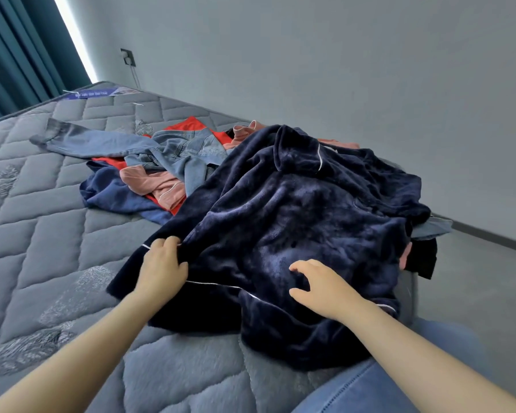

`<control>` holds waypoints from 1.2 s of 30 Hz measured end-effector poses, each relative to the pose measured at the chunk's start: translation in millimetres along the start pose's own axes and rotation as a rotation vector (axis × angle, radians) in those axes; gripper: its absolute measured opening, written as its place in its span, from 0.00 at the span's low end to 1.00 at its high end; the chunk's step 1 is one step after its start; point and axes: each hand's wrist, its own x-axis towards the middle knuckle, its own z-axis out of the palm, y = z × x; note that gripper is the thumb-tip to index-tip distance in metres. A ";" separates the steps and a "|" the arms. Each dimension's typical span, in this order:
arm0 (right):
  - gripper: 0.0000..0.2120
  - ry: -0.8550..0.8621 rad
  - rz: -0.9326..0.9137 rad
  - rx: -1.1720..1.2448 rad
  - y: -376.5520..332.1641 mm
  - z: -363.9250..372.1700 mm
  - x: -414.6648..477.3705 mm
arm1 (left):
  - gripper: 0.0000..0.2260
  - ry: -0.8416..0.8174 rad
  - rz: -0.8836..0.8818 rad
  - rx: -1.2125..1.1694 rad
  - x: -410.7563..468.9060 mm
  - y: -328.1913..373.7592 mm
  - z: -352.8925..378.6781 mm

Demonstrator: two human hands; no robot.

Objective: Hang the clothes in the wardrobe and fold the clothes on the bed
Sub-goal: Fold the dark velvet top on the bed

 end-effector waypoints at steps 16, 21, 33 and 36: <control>0.24 -0.181 0.220 -0.183 76.7 -15.7 -88.5 | 0.31 -0.333 0.730 0.033 -82.2 101.6 73.2; 0.15 -0.054 0.192 -0.128 98.5 -15.5 -105.0 | 0.46 -0.477 0.736 0.308 -94.5 124.3 99.2; 0.05 0.310 0.137 0.077 117.3 -73.9 -134.3 | 0.17 -0.463 0.763 0.102 -66.9 161.6 56.6; 0.08 0.234 0.216 0.050 132.2 -96.6 -147.5 | 0.15 -0.601 0.752 -0.017 -65.4 170.9 29.1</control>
